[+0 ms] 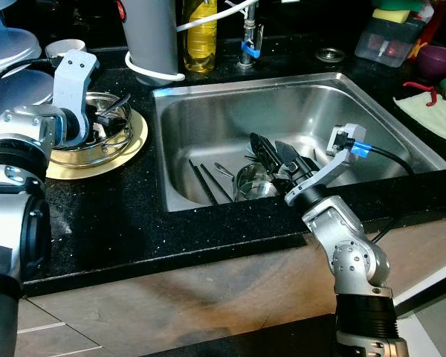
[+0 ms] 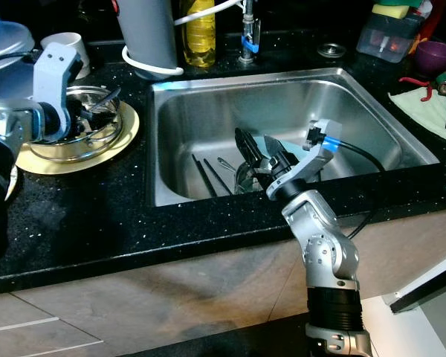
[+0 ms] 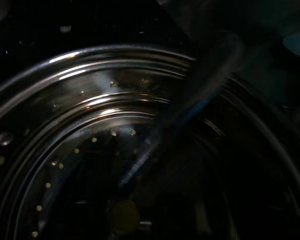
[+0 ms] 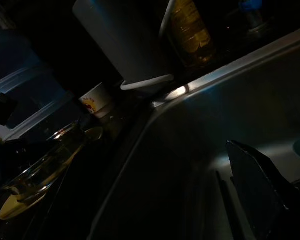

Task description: Kitchen organization

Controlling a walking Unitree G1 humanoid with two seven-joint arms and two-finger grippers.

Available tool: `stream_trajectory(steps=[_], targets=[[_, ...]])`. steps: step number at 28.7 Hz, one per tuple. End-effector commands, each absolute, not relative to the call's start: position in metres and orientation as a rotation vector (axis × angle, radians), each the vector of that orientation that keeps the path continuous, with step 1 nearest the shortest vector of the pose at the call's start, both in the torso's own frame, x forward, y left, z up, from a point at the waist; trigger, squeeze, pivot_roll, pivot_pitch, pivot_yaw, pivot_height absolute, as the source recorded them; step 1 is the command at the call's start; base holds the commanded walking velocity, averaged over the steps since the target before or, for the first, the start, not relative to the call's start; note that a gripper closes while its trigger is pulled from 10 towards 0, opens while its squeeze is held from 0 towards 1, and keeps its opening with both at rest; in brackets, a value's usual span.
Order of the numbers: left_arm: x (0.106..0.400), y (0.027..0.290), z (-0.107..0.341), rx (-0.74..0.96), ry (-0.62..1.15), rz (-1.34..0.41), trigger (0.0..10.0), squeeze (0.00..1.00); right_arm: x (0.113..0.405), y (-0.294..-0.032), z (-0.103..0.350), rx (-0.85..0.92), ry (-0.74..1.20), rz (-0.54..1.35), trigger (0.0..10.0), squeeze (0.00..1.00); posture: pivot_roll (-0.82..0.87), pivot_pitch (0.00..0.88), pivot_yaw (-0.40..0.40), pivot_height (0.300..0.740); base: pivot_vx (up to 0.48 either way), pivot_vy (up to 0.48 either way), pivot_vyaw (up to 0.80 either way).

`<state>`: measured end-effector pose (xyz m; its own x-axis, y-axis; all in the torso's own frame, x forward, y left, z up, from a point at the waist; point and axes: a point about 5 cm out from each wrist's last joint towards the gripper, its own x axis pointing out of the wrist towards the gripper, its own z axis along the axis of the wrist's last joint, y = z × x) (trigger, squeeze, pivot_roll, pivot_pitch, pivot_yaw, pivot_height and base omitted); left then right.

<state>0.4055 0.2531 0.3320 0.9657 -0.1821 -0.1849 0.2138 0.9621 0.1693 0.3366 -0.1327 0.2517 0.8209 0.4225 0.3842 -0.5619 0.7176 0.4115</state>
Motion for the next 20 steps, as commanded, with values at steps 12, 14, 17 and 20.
stream_trajectory(steps=[12, 14, 17, 20], targets=[[0.402, 0.265, 0.327, 0.139, 0.196, -0.183, 0.0, 0.0, 0.339, -0.131, 0.243, 0.563, -0.227, 0.552, 10.0, 0.0, -0.04, 0.281, 0.0, 0.74, 0.0, 0.0, 0.0], [0.401, 0.267, 0.331, 0.147, 0.181, -0.172, 0.0, 0.0, 0.34, -0.131, 0.244, 0.562, -0.23, 0.55, 10.0, 0.0, -0.04, 0.277, 0.001, 0.74, 0.0, 0.0, 0.0], [0.4, 0.268, 0.337, 0.158, 0.162, -0.164, 0.0, 0.0, 0.34, -0.132, 0.244, 0.562, -0.233, 0.547, 10.0, 0.0, -0.04, 0.275, 0.002, 0.74, 0.0, 0.0, 0.0], [0.398, 0.27, 0.354, 0.174, 0.112, -0.158, 0.0, 0.0, 0.341, -0.134, 0.246, 0.561, -0.24, 0.544, 10.0, 0.0, -0.05, 0.269, 0.002, 0.74, 0.0, 0.0, 0.0]])
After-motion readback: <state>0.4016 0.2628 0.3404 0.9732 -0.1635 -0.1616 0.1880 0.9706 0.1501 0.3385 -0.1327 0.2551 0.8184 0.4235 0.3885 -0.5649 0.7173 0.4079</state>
